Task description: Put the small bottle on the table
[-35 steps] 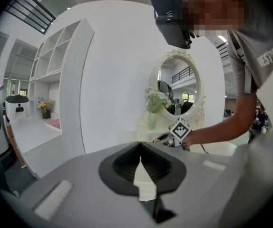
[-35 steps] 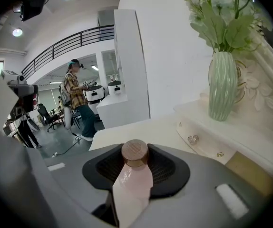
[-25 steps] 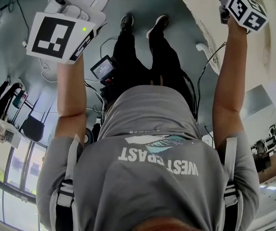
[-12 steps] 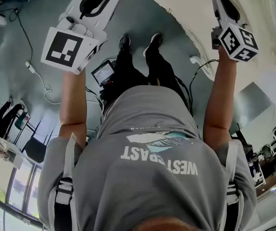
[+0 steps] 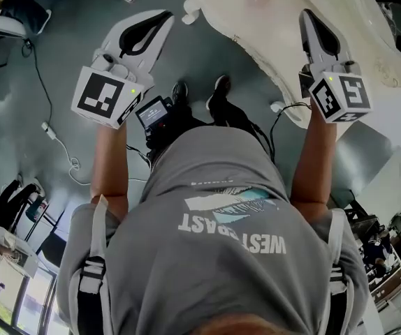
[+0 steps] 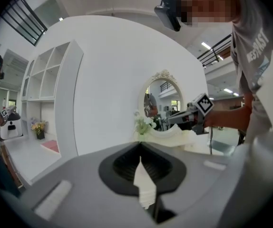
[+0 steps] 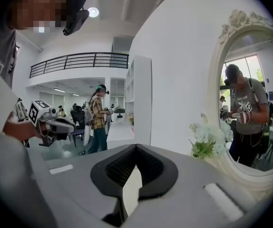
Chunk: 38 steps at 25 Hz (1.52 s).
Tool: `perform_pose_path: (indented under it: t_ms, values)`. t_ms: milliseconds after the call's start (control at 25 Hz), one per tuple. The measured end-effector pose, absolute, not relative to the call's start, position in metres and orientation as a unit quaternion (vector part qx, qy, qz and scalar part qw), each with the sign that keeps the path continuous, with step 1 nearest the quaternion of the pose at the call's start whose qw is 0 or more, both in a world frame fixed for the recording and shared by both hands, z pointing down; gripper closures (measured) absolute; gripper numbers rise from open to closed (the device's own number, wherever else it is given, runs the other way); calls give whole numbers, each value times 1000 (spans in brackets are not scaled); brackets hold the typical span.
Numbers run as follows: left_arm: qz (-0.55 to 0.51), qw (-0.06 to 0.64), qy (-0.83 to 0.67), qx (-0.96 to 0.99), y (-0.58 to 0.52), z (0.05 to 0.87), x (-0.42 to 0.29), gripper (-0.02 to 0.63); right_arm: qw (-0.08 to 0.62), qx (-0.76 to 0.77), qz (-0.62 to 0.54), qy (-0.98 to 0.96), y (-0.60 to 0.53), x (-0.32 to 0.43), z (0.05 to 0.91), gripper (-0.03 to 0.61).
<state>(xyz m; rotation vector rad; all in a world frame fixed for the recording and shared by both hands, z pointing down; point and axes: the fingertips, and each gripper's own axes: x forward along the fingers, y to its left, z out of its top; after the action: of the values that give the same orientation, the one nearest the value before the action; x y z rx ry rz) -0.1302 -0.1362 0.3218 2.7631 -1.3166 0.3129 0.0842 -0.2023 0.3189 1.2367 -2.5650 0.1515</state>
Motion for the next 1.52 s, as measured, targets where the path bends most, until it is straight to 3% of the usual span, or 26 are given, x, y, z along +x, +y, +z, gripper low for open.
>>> perform_pose_path:
  t_ms: [680, 1520]
  values:
    - [90, -10, -381, 920, -89, 268, -129, 611, 114, 441, -12, -890, -102, 75, 210, 578]
    - [92, -25, -309, 946, -57, 258, -117, 611, 120, 490, -20, -863, -40, 74, 195, 578]
